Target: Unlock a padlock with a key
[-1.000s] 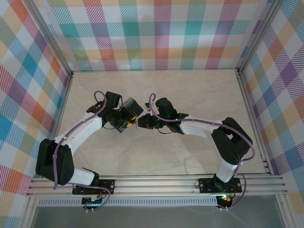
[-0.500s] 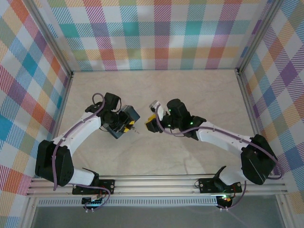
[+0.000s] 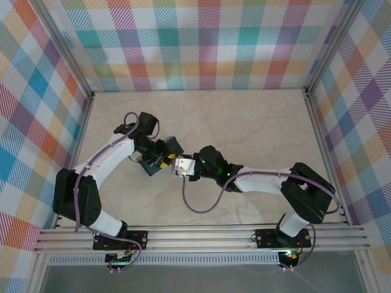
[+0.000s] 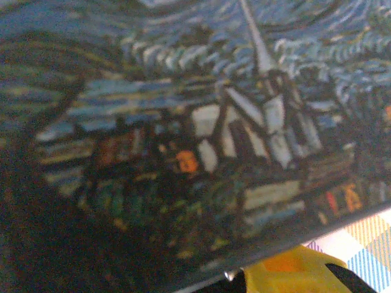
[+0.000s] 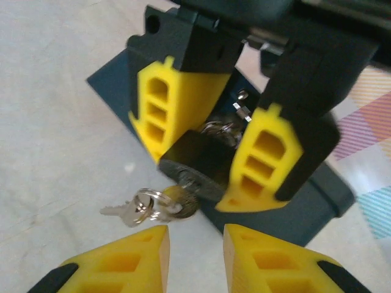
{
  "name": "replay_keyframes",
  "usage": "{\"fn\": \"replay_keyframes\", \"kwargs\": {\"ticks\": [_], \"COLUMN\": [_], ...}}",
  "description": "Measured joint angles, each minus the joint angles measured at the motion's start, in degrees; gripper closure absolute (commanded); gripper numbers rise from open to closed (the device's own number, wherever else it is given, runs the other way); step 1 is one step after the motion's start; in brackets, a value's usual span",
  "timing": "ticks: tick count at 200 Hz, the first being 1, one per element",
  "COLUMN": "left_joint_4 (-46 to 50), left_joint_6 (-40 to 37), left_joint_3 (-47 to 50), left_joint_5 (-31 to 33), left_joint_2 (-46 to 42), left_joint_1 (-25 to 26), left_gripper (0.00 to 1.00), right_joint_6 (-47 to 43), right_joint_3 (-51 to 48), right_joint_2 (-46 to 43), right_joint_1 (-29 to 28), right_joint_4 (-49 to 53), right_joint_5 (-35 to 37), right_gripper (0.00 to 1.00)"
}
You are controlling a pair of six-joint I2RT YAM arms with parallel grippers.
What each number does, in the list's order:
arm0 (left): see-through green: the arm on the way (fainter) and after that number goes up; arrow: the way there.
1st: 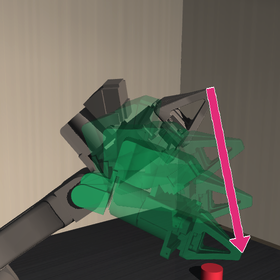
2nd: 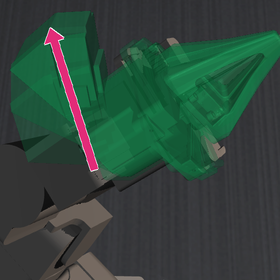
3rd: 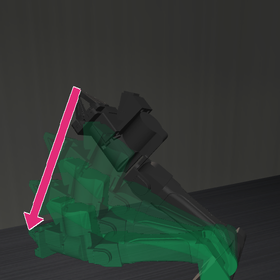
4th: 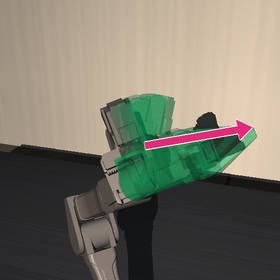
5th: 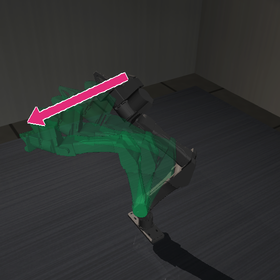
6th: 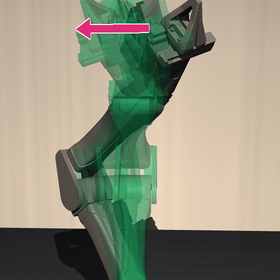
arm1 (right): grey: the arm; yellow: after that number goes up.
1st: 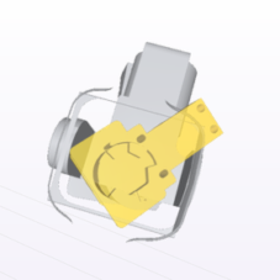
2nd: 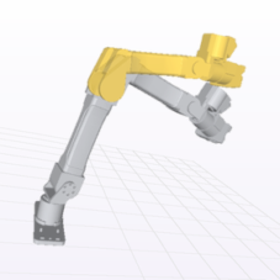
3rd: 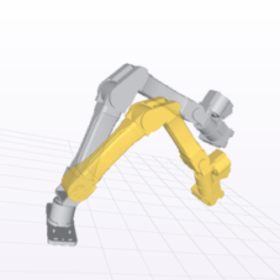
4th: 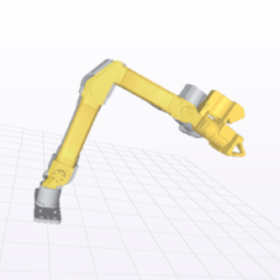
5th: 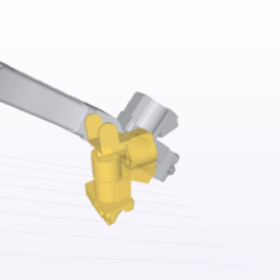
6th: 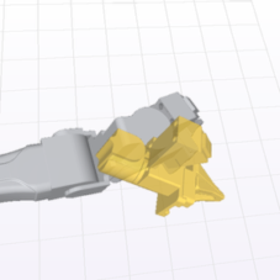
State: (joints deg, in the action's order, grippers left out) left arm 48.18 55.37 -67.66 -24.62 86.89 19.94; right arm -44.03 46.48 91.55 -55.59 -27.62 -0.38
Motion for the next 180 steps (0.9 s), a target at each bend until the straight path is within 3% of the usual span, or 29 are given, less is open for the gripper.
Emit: {"fn": "replay_keyframes", "kwargs": {"ticks": [106, 142, 180], "left_joint_4": [0.17, -0.24, -0.31], "left_joint_6": [-0.74, -0.59, -0.33], "left_joint_3": [-0.85, -0.87, -0.87], "left_joint_5": [-1.49, -1.95, -2.12], "left_joint_2": [1.2, 1.46, 1.46], "left_joint_1": [0.0, 0.0, 0.0], "left_gripper": [0.79, 0.79, 0.79], "right_joint_6": [-7.15, -7.91, -8.02], "right_joint_3": [-0.02, -0.02, -0.02], "right_joint_2": [3.52, 3.56, 3.63], "right_joint_1": [-3.61, -4.13, -4.13], "right_joint_4": [-6.78, -7.48, -7.43], "right_joint_5": [6.01, 7.06, 7.56], "right_gripper": [0.76, 0.83, 0.78]}}
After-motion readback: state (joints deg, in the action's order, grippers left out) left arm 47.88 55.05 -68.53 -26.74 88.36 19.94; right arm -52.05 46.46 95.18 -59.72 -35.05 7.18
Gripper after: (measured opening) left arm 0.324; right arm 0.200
